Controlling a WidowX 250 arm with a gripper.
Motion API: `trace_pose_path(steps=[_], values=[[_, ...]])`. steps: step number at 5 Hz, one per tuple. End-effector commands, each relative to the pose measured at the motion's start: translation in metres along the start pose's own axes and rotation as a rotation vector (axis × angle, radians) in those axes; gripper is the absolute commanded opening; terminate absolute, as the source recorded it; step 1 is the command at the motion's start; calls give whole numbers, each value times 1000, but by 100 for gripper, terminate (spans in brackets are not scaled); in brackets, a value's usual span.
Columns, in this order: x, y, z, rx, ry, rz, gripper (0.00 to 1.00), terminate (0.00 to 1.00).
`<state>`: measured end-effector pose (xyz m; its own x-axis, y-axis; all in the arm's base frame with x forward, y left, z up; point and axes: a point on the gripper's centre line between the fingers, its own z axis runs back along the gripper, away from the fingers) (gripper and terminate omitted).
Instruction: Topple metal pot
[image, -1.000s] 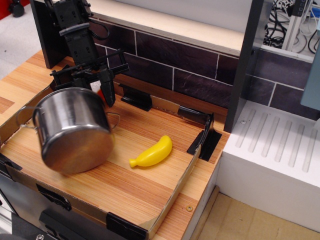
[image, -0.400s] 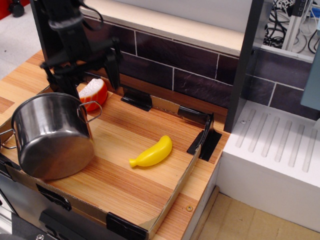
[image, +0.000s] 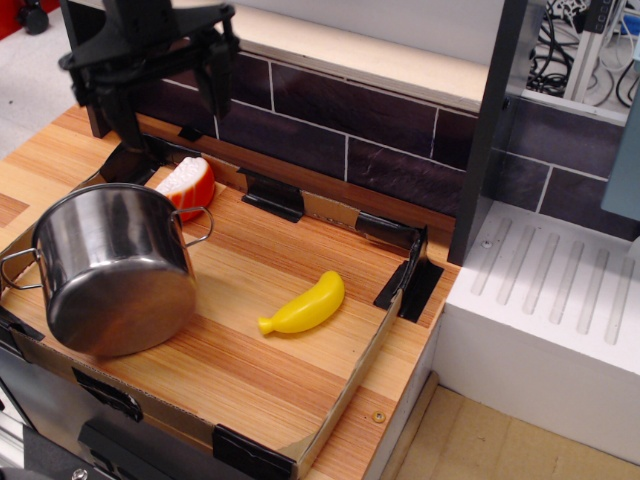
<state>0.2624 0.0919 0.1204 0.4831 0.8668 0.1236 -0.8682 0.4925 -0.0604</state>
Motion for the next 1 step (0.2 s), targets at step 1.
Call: trace_pose_path(steps=[1], values=[[-9, -19, 36, 30, -118, 33, 100, 100]])
